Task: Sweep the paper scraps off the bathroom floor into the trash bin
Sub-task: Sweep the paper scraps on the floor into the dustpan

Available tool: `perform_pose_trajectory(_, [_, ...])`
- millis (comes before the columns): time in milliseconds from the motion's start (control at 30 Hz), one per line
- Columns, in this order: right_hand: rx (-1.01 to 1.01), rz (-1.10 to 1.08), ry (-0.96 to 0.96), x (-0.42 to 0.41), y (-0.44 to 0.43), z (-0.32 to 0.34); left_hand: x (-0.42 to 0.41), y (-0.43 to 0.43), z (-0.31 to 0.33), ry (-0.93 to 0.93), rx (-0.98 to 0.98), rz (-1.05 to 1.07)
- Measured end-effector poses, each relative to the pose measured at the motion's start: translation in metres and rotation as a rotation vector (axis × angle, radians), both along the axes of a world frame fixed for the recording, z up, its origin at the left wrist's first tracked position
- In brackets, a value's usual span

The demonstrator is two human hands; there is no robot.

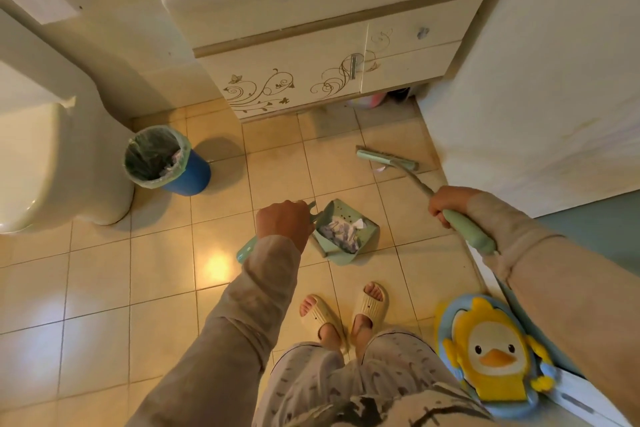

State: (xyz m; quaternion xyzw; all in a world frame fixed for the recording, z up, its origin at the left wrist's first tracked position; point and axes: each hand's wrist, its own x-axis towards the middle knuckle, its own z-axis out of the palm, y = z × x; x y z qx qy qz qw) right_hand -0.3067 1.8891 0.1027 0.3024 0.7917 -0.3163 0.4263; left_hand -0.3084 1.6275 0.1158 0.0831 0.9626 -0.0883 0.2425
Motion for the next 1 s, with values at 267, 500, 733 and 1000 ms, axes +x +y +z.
perform_pose_trajectory(267, [0.055, 0.279, -0.219, 0.047, -0.026, -0.014, 0.001, 0.001, -0.003, 0.027, 0.012, -0.015])
perform_pose_trajectory(500, [-0.21, -0.076, -0.201, 0.089, 0.024, 0.003, -0.006, 0.002, 0.002, 0.018, 0.025, -0.049])
perform_pose_trajectory(733, [-0.166, -0.119, -0.169, 0.097, 0.027, 0.011, -0.004, -0.004, 0.001, 0.012, 0.028, -0.04])
perform_pose_trajectory(1000, [-0.09, 0.051, -0.217, 0.103, -0.062, -0.008, 0.005, -0.007, -0.005, 0.012, 0.064, -0.039])
